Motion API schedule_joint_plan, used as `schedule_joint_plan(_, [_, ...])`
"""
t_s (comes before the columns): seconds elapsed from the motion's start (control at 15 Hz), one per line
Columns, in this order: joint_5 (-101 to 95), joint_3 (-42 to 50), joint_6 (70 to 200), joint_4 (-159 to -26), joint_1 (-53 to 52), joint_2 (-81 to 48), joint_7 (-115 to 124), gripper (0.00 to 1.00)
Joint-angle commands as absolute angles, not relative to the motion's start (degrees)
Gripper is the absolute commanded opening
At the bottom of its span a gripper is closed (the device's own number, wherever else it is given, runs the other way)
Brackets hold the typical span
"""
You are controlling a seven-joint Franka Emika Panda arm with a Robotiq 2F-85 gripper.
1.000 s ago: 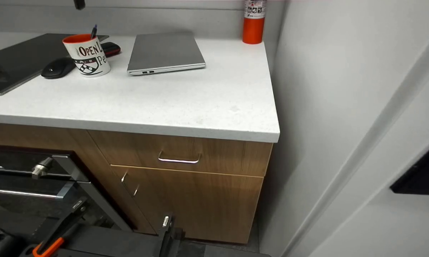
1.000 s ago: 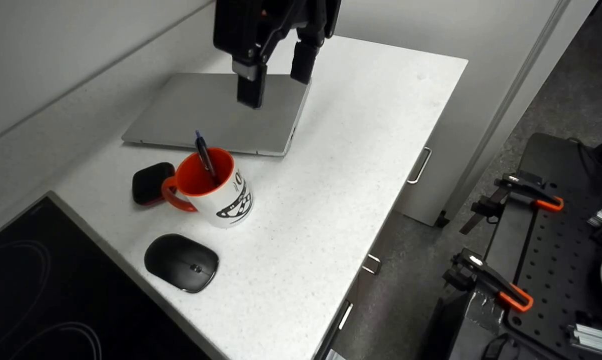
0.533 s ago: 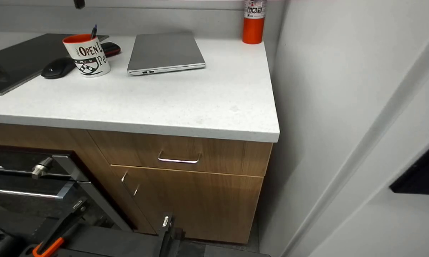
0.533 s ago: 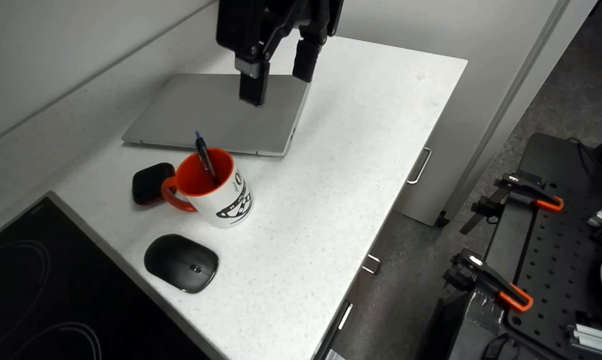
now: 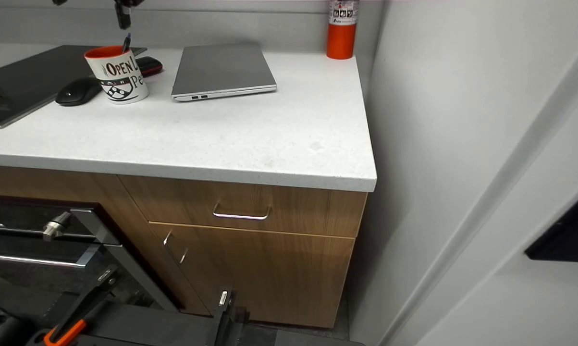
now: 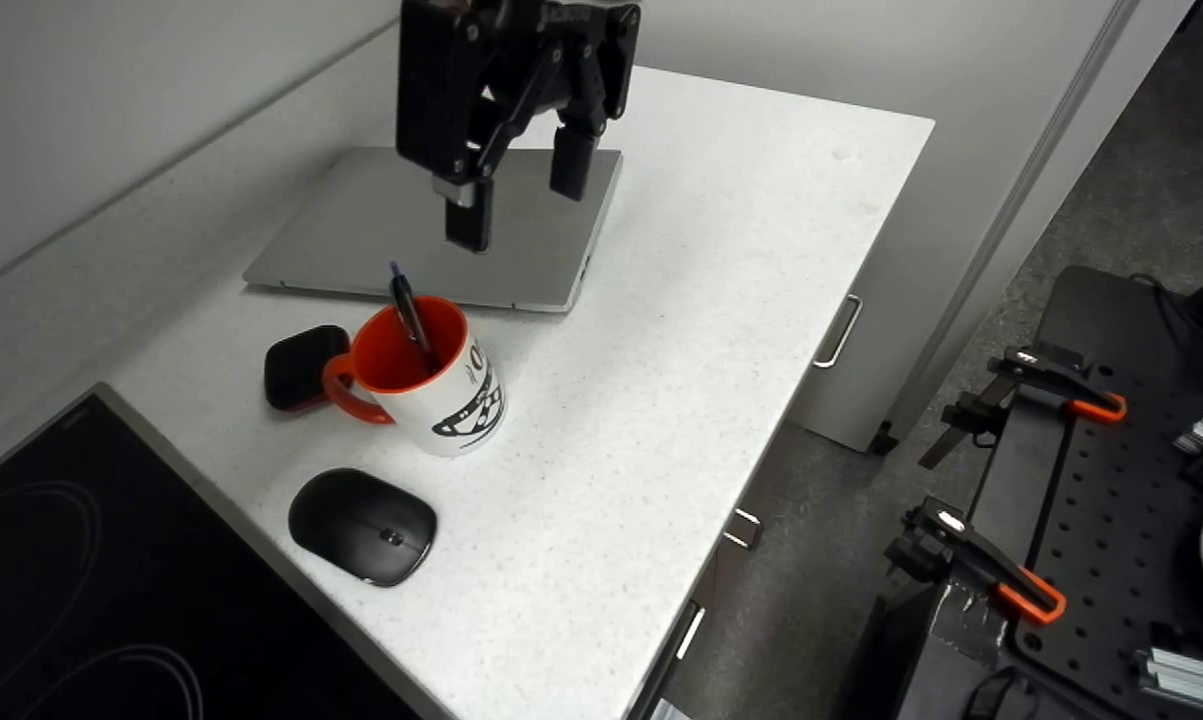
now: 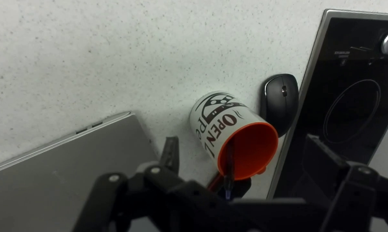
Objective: Pick up the pen from the white cup and place it on the table.
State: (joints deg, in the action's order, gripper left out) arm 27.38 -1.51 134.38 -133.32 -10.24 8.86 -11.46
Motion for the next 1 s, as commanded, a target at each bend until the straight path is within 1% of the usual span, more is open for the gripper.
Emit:
schedule_joint_plan(0.0, [29.6, -2.9, 137.3, -128.0, -10.0, 2.4, -13.1, 1.0])
schedule_joint_plan(0.2, [30.8, -3.7, 137.1, -124.5, -9.4, -1.4, -13.9, 1.0])
schedule_joint_plan(0.4, [30.5, -4.5, 133.9, -122.0, -8.8, -3.3, -13.9, 1.0])
schedule_joint_plan(0.47, [28.6, -4.7, 136.0, -124.9, -8.7, -1.4, -12.0, 1.0])
schedule_joint_plan(0.93, [28.7, -5.2, 136.4, -123.1, -8.6, -3.3, -12.0, 1.0])
